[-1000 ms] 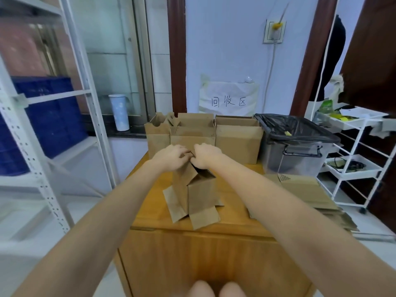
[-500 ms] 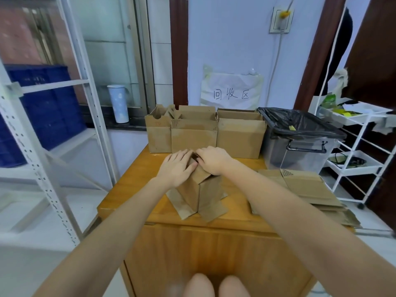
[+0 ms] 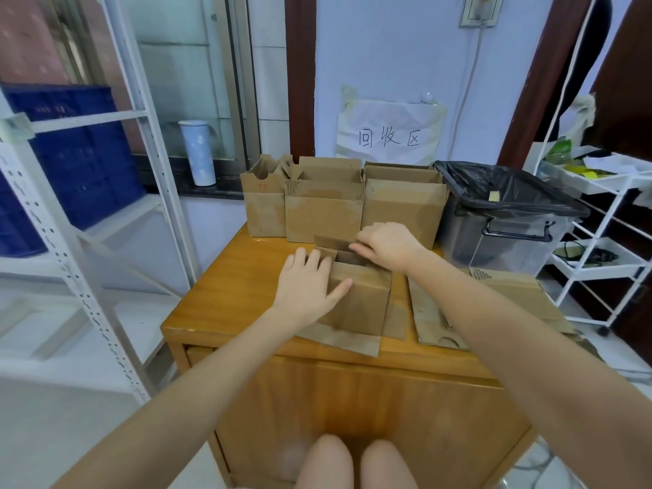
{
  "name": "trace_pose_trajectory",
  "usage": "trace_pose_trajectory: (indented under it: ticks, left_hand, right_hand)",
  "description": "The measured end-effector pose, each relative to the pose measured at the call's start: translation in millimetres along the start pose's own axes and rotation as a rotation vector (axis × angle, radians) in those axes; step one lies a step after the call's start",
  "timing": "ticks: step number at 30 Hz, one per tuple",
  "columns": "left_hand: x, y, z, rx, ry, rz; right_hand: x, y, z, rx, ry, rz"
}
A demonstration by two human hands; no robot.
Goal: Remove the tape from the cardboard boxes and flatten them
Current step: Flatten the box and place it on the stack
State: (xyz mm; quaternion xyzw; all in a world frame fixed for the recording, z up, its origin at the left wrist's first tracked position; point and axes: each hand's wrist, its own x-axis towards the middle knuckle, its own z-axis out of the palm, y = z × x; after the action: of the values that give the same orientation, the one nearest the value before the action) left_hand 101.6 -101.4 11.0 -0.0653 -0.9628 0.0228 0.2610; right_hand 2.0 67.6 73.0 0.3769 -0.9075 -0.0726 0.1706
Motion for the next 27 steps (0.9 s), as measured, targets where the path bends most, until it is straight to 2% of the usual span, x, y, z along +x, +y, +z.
trace_pose_trajectory:
  ticks: [4, 7, 10, 12, 14, 16, 22, 27]
  left_hand:
    - [9, -2, -11, 0.036, -0.07, 0.046]
    - [11, -5, -8, -0.052, -0.07, 0.048]
    - [6, -1, -2, -0.221, -0.101, 0.042]
    - [1, 1, -1, -0.292, -0.109, 0.02]
    - [-2, 3, 0, -0.308, -0.1, -0.012]
    - [-2, 5, 0, -0.308, -0.082, -0.025]
    - [-1, 7, 1, -0.423, -0.069, -0.056]
    - [10, 6, -4, -0.485, -0.12, -0.114]
  right_hand:
    - [-4, 5, 2, 0.174, 0.112, 0.176]
    - [-5, 3, 1, 0.208, 0.272, 0.235]
    - [-7, 3, 2, 0.107, 0.417, 0.096]
    - [-11, 4, 8, 0.008, 0.403, -0.078]
    - [-17, 2, 10, 0.012, 0.354, -0.139]
    - [-27, 0, 7, 0.112, 0.279, -0.037]
    - [-41, -3, 8, 0.341, -0.226, 0.11]
    - [-33, 4, 0, 0.875, -0.433, 0.389]
